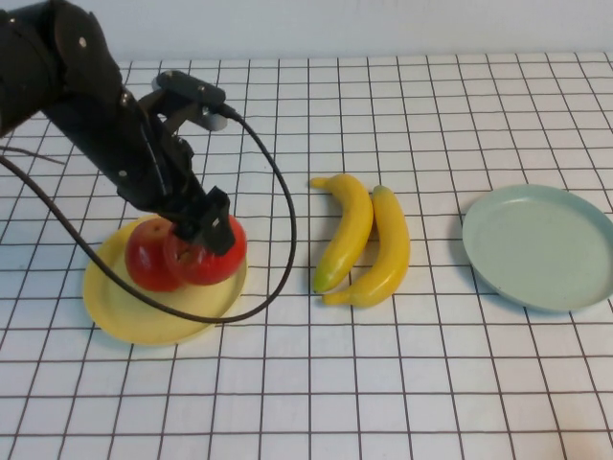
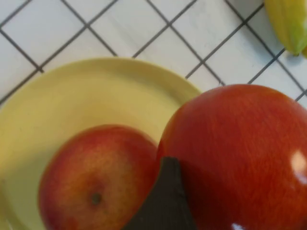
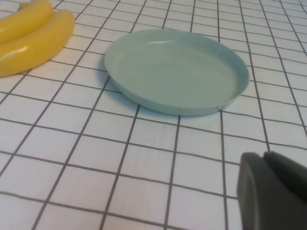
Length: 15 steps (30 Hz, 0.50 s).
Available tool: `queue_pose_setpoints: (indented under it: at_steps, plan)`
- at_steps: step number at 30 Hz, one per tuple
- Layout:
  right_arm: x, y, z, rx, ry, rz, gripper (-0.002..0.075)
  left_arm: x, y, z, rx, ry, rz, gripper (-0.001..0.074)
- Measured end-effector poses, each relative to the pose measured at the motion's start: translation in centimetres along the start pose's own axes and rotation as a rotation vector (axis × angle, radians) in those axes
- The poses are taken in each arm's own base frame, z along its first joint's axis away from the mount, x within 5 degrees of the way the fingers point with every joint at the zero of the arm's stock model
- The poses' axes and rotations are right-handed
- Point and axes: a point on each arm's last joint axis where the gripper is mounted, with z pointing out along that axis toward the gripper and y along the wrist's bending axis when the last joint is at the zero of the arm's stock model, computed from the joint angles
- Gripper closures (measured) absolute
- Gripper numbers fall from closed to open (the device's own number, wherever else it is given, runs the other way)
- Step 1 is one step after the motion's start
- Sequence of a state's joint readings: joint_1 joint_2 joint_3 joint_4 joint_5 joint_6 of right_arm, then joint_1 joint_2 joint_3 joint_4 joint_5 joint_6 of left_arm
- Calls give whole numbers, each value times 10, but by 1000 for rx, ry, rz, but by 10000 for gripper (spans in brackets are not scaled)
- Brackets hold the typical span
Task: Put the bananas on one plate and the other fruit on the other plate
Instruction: Put one type of fruit in the left plate
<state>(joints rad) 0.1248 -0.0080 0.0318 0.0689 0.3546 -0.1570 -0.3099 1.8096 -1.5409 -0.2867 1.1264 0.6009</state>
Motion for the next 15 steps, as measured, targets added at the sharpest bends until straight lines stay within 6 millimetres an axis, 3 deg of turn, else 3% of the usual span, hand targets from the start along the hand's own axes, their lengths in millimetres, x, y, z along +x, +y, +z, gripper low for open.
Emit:
queue_pose_setpoints:
  at_steps: [6, 15]
  plan:
    - [0, 0, 0, 0, 0, 0, 741, 24, 18, 14, 4, 34, -80, 70]
    - [0, 0, 0, 0, 0, 0, 741, 28, 25, 12, -7, 2, -118, 66]
